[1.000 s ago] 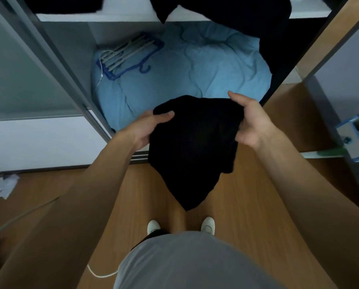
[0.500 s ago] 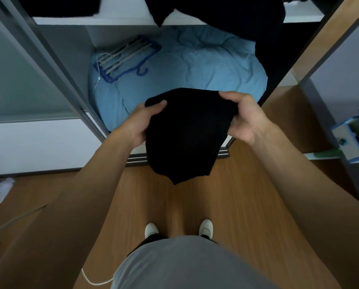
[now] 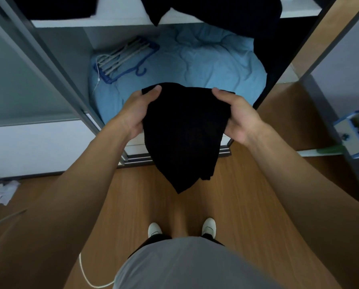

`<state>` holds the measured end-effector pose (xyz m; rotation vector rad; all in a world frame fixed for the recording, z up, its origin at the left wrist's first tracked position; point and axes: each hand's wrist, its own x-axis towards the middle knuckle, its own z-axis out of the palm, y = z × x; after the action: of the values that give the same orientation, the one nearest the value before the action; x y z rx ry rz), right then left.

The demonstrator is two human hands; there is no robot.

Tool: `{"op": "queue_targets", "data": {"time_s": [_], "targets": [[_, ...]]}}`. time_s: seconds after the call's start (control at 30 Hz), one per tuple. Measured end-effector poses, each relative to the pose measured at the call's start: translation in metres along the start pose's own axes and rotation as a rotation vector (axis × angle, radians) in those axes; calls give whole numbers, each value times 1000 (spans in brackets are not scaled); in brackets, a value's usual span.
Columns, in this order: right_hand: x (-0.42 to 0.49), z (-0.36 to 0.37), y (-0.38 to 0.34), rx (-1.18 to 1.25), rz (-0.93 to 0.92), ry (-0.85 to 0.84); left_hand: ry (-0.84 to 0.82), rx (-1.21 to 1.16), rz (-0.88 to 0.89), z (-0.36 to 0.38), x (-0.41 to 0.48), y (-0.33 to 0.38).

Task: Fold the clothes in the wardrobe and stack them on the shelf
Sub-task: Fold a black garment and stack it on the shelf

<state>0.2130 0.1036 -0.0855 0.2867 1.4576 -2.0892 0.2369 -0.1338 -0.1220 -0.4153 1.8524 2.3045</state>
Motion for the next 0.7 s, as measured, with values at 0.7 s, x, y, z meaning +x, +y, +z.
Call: {"op": "queue_targets", "data": {"time_s": [0.7], "targets": [[10,-4,14,42,-69,92,19,-81,-7,19,3,-4]]}}
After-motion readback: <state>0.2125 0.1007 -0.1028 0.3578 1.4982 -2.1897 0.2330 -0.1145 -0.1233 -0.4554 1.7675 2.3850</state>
